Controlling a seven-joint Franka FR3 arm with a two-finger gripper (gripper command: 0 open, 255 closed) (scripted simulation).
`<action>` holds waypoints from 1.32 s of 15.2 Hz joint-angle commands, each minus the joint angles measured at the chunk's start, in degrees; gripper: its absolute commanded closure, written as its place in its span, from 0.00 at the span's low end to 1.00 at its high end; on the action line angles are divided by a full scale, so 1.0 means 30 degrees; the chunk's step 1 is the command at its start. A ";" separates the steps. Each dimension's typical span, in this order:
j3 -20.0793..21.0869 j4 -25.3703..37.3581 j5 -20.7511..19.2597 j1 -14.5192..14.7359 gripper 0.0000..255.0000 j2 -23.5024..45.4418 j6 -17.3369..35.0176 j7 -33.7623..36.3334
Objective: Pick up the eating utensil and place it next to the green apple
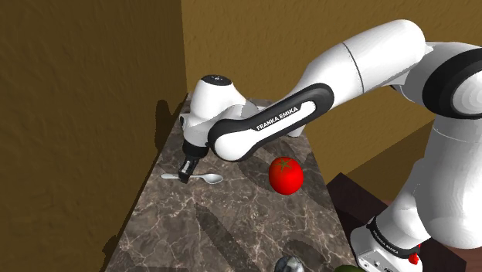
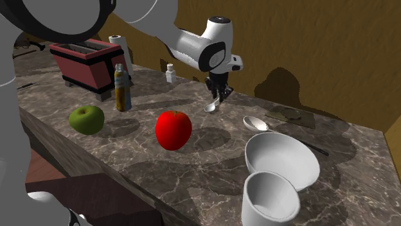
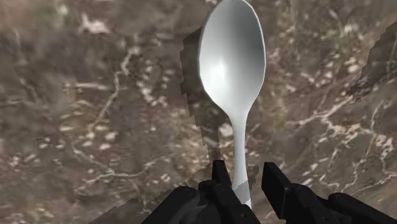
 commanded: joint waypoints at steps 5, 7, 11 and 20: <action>0.0000 0.0000 0.0000 0.0000 1.00 0.0000 0.0000 0.0000; 0.0000 0.0000 0.0000 0.0000 1.00 0.0000 0.0000 0.0000; 0.0084 0.0221 0.0142 -0.0073 1.00 -0.0428 -0.0632 -0.0034; 0.0271 0.1109 0.0509 -0.0243 1.00 -0.1552 -0.2599 -0.0097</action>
